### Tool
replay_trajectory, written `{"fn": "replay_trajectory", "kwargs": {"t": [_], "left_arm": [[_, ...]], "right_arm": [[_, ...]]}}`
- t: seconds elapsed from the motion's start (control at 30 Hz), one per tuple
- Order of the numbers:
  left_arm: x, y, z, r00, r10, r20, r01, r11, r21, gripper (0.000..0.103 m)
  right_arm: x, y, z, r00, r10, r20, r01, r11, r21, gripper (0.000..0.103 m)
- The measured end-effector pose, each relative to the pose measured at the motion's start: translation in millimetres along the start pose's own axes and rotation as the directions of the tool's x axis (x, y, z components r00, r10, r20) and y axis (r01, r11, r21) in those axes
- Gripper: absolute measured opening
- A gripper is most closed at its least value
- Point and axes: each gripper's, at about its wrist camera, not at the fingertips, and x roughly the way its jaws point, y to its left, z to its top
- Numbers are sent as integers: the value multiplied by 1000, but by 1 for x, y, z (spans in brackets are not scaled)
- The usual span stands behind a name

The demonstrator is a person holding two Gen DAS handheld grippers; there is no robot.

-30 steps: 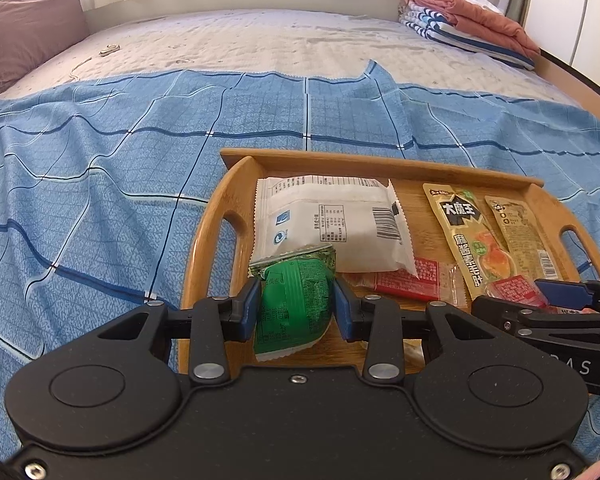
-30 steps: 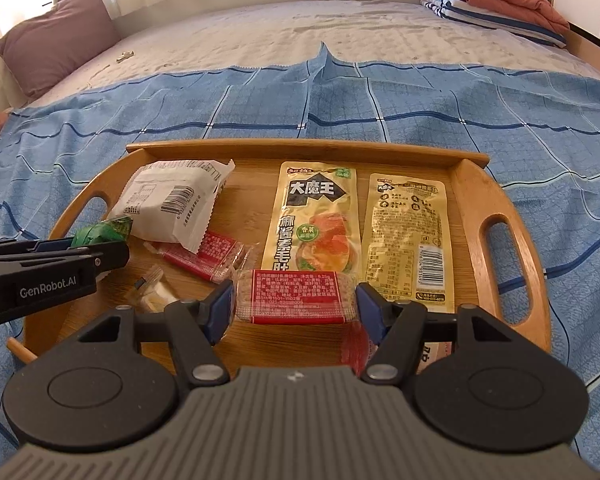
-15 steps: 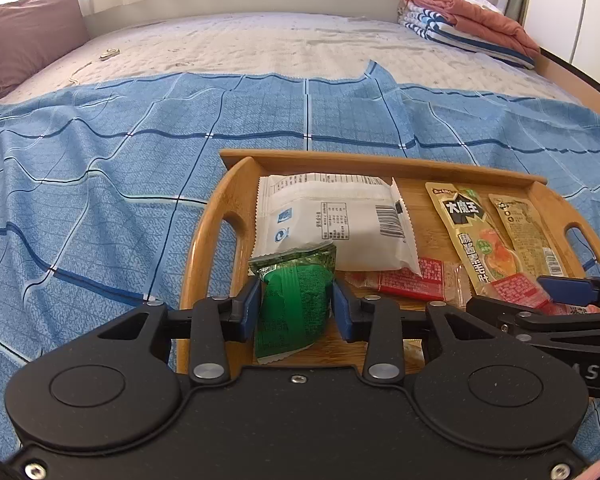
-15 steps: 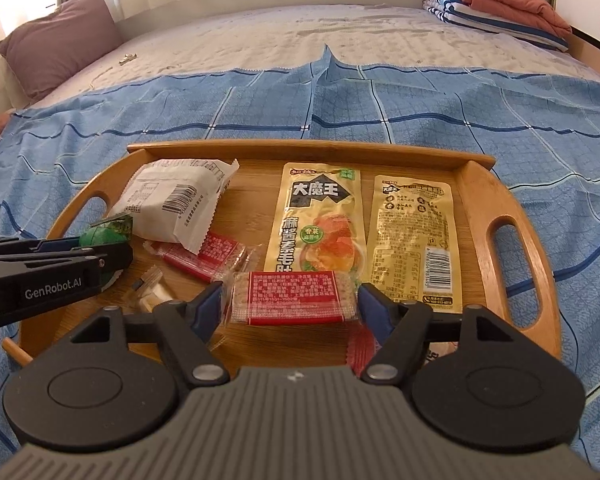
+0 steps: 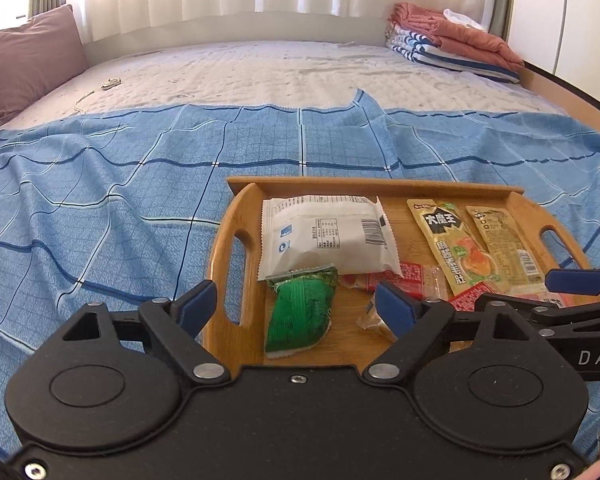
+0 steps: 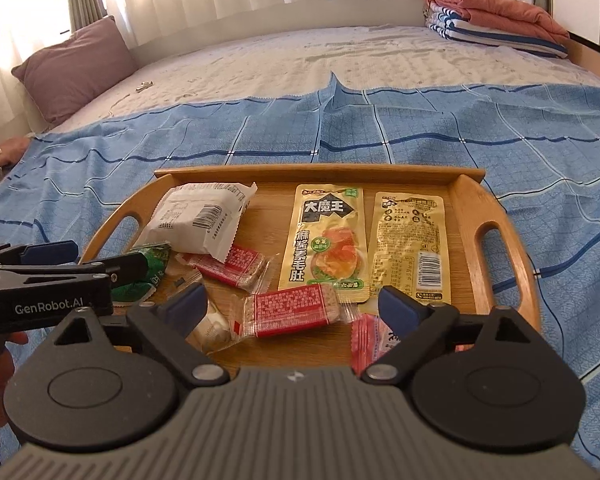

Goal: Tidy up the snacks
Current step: 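Open both grippers to drop the packs onto the tray, then withdraw both grippers from the tray, then grasp the red peanut bag with the left gripper while the right grasps the brown peanut pack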

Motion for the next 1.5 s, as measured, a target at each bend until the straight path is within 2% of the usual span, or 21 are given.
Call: {"fn": "replay_trajectory", "kwargs": {"t": [0.3,0.53,0.7,1.1,1.5], "left_arm": [[-51,-6,-26,996,-80,42,80,997,11,91],[-87,-15,-48,991,-112,72,108,993,53,93],[-108,-22,-65,987,-133,85,127,989,80,94],[-132,-49,-106,979,-189,73,177,974,139,95],[-137,-76,-133,969,-244,47,227,947,225,96]], "right_arm": [[-48,4,-21,999,-13,40,17,994,-106,100],[-84,1,-48,997,-5,72,16,990,-144,102],[-102,-1,-70,997,-30,66,42,984,-173,102],[-140,-18,-115,995,-62,81,76,980,-185,103],[-144,-42,-155,994,-104,46,110,981,-158,103]]}}
